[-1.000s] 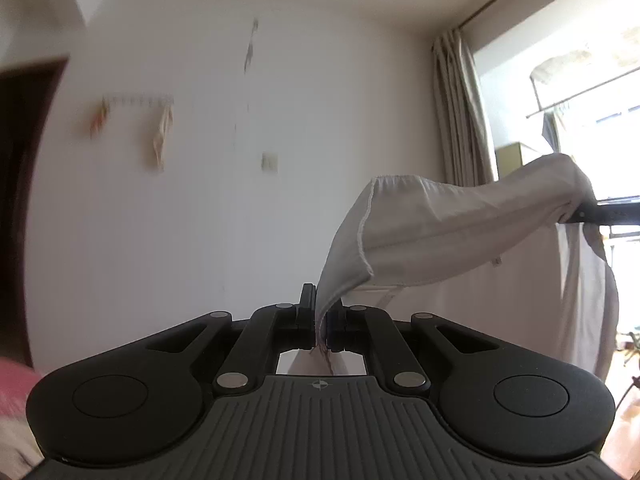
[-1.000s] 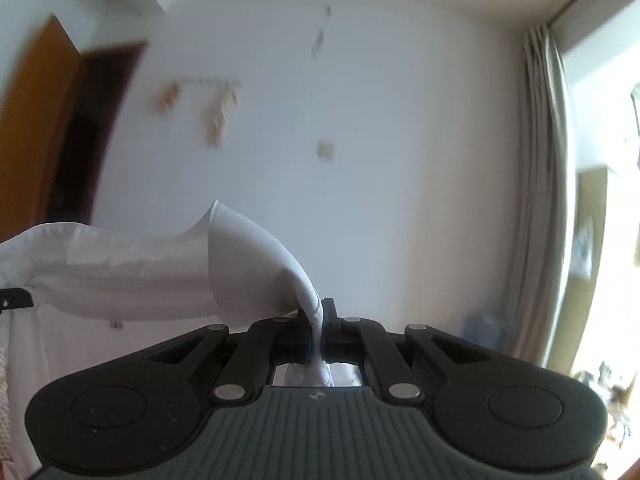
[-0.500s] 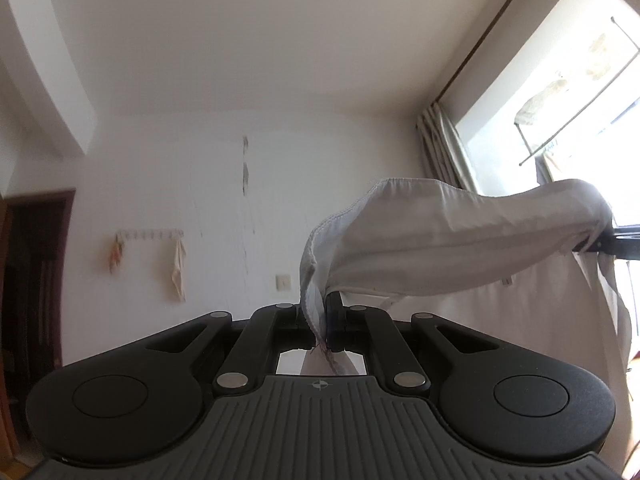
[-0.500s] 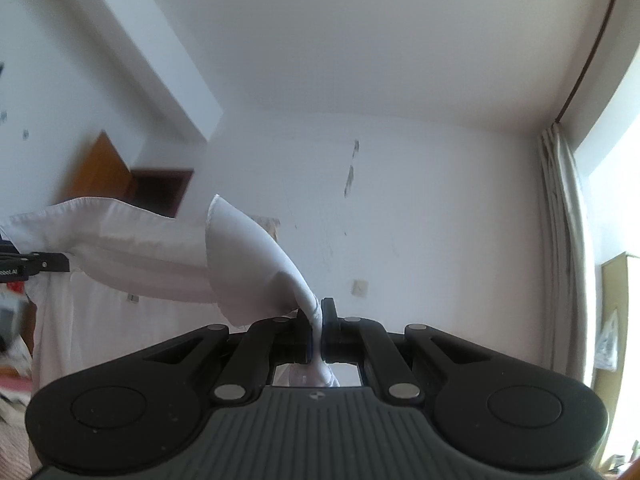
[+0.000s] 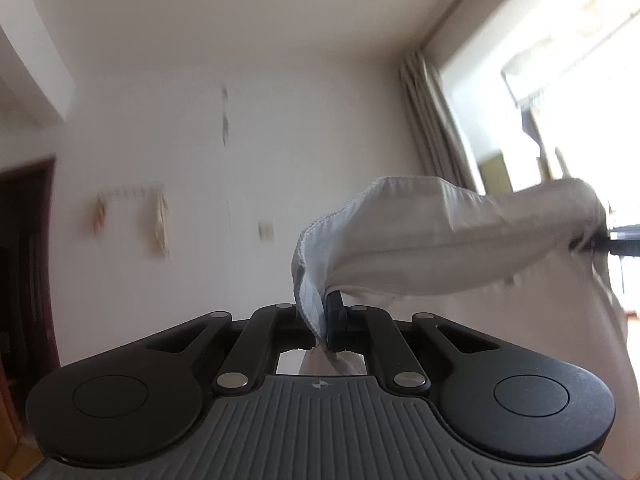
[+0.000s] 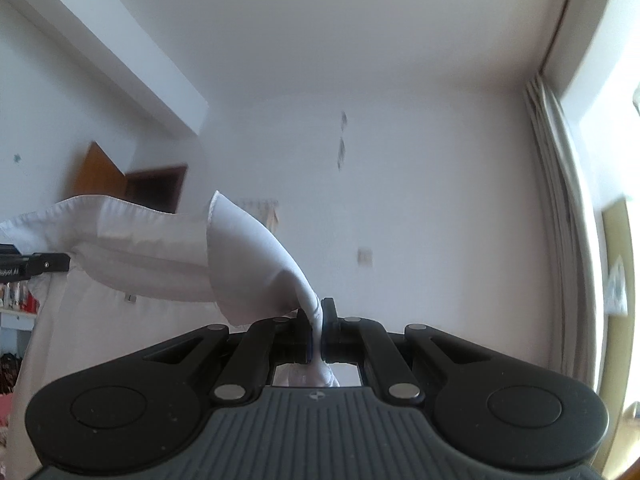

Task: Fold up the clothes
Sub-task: 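Lift the shirt high with both grippers to hang it open, then lower the shirt onto the bedspread and open both grippers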

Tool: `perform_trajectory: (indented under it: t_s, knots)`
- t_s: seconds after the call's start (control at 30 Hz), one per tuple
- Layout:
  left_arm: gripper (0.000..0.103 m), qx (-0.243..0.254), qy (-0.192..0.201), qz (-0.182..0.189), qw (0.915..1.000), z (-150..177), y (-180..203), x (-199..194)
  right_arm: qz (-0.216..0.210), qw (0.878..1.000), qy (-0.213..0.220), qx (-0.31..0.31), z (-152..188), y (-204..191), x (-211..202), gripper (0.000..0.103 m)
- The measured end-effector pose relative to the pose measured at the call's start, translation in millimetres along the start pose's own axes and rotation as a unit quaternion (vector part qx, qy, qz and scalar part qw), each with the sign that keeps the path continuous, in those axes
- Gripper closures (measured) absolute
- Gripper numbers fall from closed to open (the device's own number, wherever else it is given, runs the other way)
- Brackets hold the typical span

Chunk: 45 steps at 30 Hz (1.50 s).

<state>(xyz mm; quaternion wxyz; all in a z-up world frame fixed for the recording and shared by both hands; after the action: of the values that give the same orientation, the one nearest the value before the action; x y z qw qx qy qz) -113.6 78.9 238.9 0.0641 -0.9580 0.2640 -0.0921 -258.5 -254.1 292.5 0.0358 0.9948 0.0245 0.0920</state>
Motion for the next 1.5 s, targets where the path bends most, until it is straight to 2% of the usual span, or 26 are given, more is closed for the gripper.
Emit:
perform_trajectory:
  t_s: [0.13,0.3,0.47,0.63,0.73,0.87,0.93,0.97,1.0,1.03,1.07,1.1,1.17,1.2,1.33,1.4,1.47,1.5]
  knots:
    - [0.099,0.014,-0.078,0.011,0.9968,66.2,6.5,61.2,0.017,0.998,-0.061,0.018,45.0,16.2,41.1,0.1]
    - [0.098,0.001,-0.186,0.037,0.9818,165.2,6.9,143.8,0.043,0.988,-0.149,0.018,121.4,31.5,117.2,0.1]
    - [0.098,-0.016,-0.299,0.045,0.953,277.4,5.3,223.8,0.066,0.964,-0.255,0.029,222.2,44.8,199.1,0.1]
    - [0.099,-0.026,-0.397,0.035,0.9169,386.3,2.7,284.5,0.086,0.924,-0.37,0.044,340.7,59.2,278.6,0.1]
    - [0.099,-0.042,-0.43,0.03,0.9014,426.4,-2.7,303.6,0.093,0.9,-0.423,0.049,413.2,57.3,309.2,0.1]
    - [0.097,-0.063,-0.457,0.033,0.8866,460.5,-13.3,327.1,0.097,0.879,-0.463,0.063,479.4,62.6,333.6,0.1]
    - [0.097,-0.083,-0.459,0.045,0.8832,475.1,-15.9,325.7,0.093,0.875,-0.463,0.112,490.1,76.4,331.7,0.1]
    - [0.091,-0.097,-0.46,0.054,0.8811,476.0,-16.4,323.7,0.09,0.872,-0.461,0.141,494.1,84.3,329.5,0.099]
    - [0.086,-0.12,-0.463,0.065,0.8756,475.2,-20.6,327.7,0.087,0.868,-0.459,0.169,498.1,92.3,327.3,0.097]
    - [0.074,-0.142,-0.467,0.075,0.8695,474.3,-24.7,331.7,0.084,0.864,-0.456,0.196,502.0,100.2,325.2,0.095]
    - [0.067,-0.168,-0.47,0.085,0.8624,473.9,-30.0,335.4,0.081,0.859,-0.453,0.224,505.9,108.2,323.0,0.094]
    - [0.065,-0.2,-0.471,0.091,0.8544,475.2,-38.0,338.0,0.078,0.853,-0.45,0.252,509.9,116.1,320.9,0.089]
    - [0.058,-0.26,-0.467,0.085,0.841,479.4,-53.5,341.0,0.071,0.84,-0.442,0.306,517.6,132.1,316.6,0.072]
    - [0.057,-0.289,-0.464,0.08,0.8337,480.7,-61.1,342.2,0.068,0.832,-0.438,0.333,521.5,140.0,314.5,0.058]
    - [0.057,-0.386,-0.447,0.048,0.8055,491.7,-83.5,345.1,0.058,0.794,-0.417,0.438,536.8,172.8,305.8,0.051]
    - [0.057,-0.407,-0.436,0.027,0.8021,494.3,-87.0,344.5,0.057,0.77,-0.404,0.491,542.5,187.4,298.7,0.046]
    - [0.059,-0.4,-0.428,-0.001,0.8105,491.4,-84.9,343.4,0.054,0.745,-0.395,0.535,549.5,198.1,293.1,0.044]
    - [0.059,-0.394,-0.423,-0.015,0.8158,488.9,-83.0,342.7,0.052,0.743,-0.399,0.534,549.5,199.2,293.6,0.044]
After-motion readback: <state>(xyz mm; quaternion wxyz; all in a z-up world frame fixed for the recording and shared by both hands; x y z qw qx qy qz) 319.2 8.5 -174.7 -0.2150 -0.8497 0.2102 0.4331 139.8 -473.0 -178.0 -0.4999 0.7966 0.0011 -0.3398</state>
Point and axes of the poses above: each gripper's, at about its wrist camera, not at the fingertips, and x roughly the way its jaws point, y to its right, z to its underside, the point moved 1 cm from there along x, roughly the way its jaws point, and after that the axes turned 3 degrees about -z, right-handed, at the moved point
